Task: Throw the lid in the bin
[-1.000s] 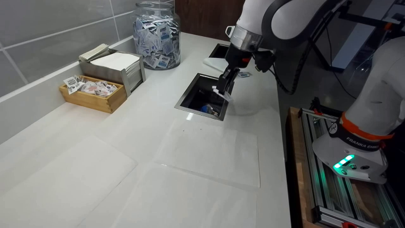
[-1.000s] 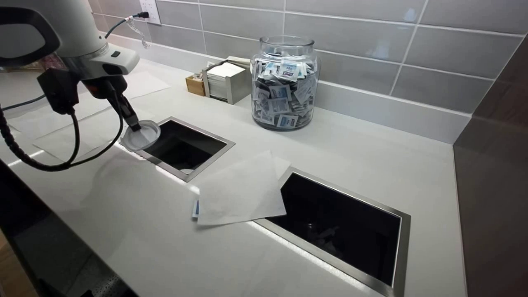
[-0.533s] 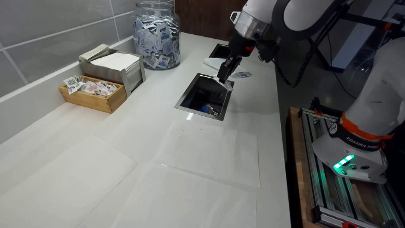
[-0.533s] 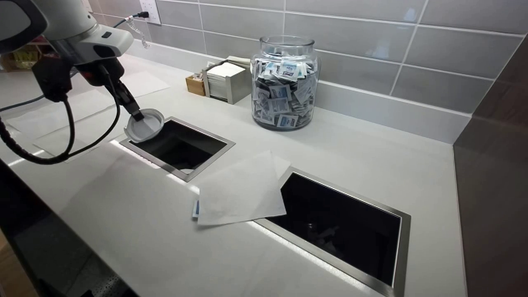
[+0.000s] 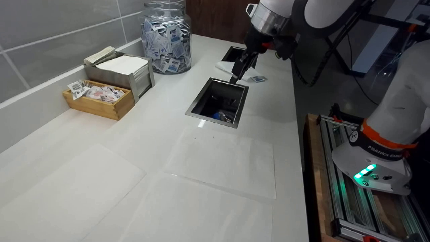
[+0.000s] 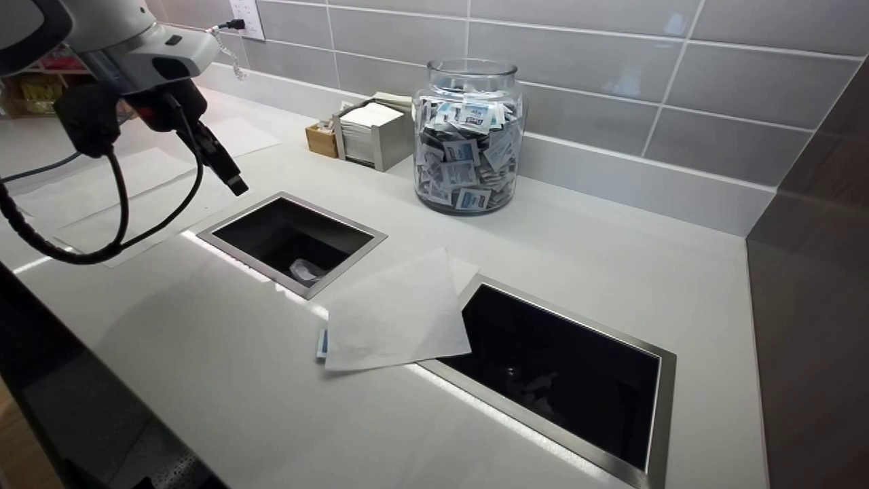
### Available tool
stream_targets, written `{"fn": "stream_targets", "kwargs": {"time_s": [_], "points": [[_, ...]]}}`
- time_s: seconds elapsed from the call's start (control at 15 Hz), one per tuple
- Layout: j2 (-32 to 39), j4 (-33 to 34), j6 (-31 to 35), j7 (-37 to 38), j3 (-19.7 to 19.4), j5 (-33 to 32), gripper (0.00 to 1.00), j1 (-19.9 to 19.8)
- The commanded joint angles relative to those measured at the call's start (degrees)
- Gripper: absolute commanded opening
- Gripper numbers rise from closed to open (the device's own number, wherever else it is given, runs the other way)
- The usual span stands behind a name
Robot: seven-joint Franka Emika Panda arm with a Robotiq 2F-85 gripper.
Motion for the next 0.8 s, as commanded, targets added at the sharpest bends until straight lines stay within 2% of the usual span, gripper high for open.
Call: {"fn": "stream_targets", "kwargs": {"time_s": [0.0,0.2,0.73], "points": [[-1.4,-0.4,-1.4,1.9,0.9,-2.5,0.75,-1.4],[-3.1,-0.8,-2.5,2.6,0.6,-1.8,0.99,-1.6],[-10.3,-1.1,-10.5,10.6,1.6,-2.0,1.00,-5.3]]}}
